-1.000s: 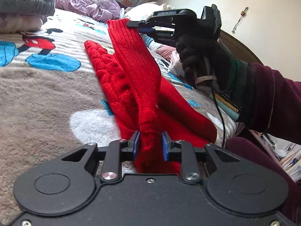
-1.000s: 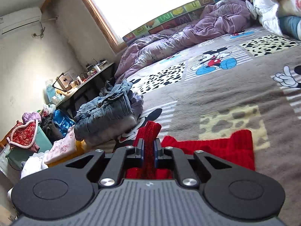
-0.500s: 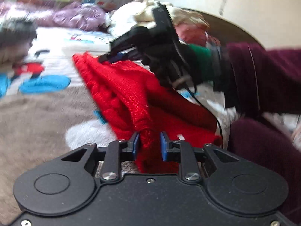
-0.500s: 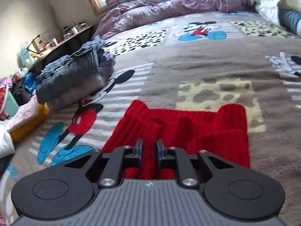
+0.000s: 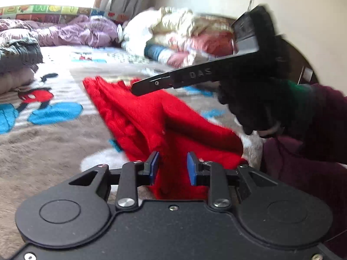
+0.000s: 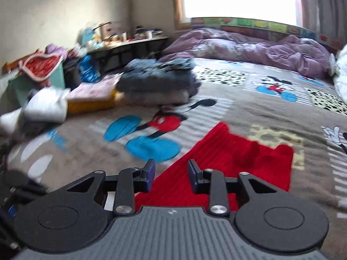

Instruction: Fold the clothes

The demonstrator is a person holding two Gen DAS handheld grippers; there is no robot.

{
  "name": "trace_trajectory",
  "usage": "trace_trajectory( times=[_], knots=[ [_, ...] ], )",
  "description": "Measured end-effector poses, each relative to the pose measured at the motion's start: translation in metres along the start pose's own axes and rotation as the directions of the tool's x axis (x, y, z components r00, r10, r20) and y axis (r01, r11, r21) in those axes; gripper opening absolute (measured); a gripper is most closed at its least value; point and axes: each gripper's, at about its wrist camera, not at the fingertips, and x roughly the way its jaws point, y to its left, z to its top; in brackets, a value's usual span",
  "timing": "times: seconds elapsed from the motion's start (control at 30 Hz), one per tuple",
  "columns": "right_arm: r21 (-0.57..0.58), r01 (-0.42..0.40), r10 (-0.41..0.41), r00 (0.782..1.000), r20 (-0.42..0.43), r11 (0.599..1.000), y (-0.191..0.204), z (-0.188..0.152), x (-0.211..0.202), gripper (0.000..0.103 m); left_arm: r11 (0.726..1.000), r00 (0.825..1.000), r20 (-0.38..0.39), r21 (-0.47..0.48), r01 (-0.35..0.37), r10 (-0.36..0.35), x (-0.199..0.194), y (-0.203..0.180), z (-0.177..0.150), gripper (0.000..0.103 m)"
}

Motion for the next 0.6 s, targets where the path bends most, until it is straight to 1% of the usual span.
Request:
trace_trajectory(
  times=[0.07, 0.13, 0.23, 0.27, 0.37, 0.43, 0.53, 0.6],
  knots=[
    [-0.031, -0.002, 0.001, 1.000, -0.027, 1.000, 0.013, -0.012, 0.005, 0.034, 1.000, 0.999, -0.037, 0.010, -0.003, 0.003, 0.008, -0.004, -0.001, 0.025],
    [-0.038, 0.012, -0.016, 0.995, -0.103, 0.999, 0.018, -0.028, 0.020, 0.034, 1.000, 0.999, -0.052, 0.009, -0.003, 0.004, 0.012, -0.005, -0.003, 0.025],
    [-0.030, 0.023, -0.026, 0.996, -0.087, 0.999, 0.019, -0.041, 0.028, 0.035, 1.000, 0.998, -0.057, 0.004, -0.012, 0.012, 0.011, -0.002, -0.003, 0.025],
    [-0.031, 0.030, -0.032, 0.996, -0.083, 0.999, 0.021, -0.041, 0.027, 0.035, 1.000, 0.999, -0.053, -0.001, -0.013, 0.013, 0.008, -0.001, -0.002, 0.025],
    [-0.013, 0.032, -0.033, 0.999, -0.035, 0.999, 0.026, -0.034, 0.006, 0.035, 1.000, 0.999, -0.028, -0.006, -0.027, 0.027, -0.007, -0.001, -0.001, 0.025],
    [-0.012, 0.035, -0.035, 0.999, -0.004, 0.999, 0.031, -0.032, -0.012, 0.035, 0.999, 1.000, 0.001, -0.023, -0.023, 0.023, -0.018, 0.001, -0.001, 0.025],
    [-0.059, 0.051, -0.051, 0.999, -0.005, 0.997, 0.039, -0.039, -0.024, 0.035, 0.999, 0.999, 0.021, -0.032, -0.028, 0.028, -0.024, 0.000, 0.000, 0.027],
    [-0.091, 0.062, -0.065, 0.997, -0.033, 0.994, 0.045, -0.048, -0.017, 0.035, 0.999, 0.999, 0.029, -0.033, -0.034, 0.035, -0.025, -0.001, 0.001, 0.027]
  ],
)
